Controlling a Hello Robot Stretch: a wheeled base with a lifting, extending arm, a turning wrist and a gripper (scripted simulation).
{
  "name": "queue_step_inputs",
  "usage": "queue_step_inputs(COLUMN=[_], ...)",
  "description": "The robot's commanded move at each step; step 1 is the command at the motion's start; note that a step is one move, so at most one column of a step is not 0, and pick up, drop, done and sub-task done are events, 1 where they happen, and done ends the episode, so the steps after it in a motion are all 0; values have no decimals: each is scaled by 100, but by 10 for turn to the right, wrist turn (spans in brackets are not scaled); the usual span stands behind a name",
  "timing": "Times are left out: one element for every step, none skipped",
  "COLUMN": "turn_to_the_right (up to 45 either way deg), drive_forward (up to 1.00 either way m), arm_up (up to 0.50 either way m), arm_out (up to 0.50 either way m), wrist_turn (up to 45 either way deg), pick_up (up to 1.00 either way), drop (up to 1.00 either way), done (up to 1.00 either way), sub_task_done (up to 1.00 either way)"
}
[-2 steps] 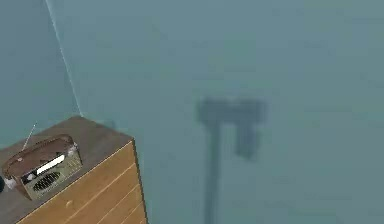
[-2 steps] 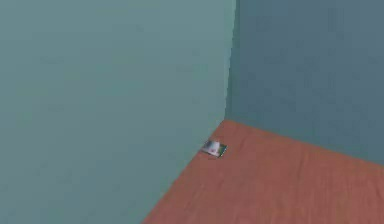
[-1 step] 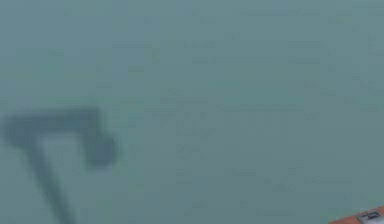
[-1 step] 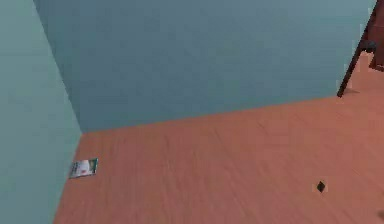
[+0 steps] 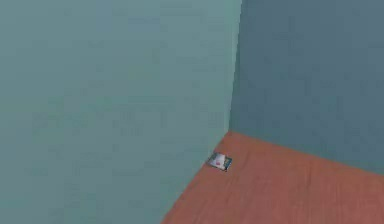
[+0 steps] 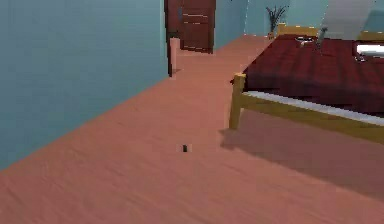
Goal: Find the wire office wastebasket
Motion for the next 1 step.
queue_step_inputs(turn_to_the_right=[450], drive_forward=[0], arm_up=[0], arm_out=[0], wrist_turn=[0], pick_up=[0], drop=[0], done=[0], sub_task_done=[0])
